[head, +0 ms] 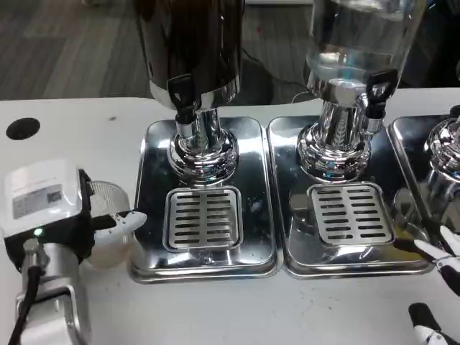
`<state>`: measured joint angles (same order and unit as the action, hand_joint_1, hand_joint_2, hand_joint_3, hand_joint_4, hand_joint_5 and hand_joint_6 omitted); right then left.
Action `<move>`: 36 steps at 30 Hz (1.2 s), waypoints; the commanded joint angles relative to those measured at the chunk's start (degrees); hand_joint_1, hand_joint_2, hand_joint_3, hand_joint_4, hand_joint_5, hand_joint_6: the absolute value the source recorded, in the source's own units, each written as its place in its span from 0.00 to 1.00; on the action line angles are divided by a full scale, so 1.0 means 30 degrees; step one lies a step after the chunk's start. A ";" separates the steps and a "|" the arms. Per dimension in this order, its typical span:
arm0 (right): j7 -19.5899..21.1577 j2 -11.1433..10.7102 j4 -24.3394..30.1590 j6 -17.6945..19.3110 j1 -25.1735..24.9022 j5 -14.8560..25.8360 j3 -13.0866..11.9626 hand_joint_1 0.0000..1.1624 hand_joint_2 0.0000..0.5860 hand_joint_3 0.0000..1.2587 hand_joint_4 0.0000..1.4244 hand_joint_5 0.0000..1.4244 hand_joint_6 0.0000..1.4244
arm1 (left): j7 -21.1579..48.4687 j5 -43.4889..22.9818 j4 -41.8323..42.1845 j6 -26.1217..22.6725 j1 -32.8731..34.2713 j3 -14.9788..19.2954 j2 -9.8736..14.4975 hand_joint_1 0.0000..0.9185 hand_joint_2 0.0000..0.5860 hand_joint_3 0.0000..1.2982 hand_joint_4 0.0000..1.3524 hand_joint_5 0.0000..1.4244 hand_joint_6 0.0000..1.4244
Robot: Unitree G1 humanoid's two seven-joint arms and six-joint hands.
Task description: Grasp the cup under the faucet to collect the drink, then remove the cup.
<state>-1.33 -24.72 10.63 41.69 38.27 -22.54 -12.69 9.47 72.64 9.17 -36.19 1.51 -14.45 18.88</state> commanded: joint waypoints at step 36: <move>-0.0405 -0.0023 -0.0104 0.0559 0.0323 0.0183 0.0391 0.39 0.74 0.14 0.00 0.00 0.00 | -0.1512 -0.0876 0.3664 0.0913 -0.2421 0.1846 -0.0427 0.34 0.22 0.43 0.49 0.61 0.65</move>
<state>-2.07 -24.72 9.46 42.57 38.79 -22.16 -11.83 6.48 70.34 17.90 -34.17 -5.45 -9.82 17.84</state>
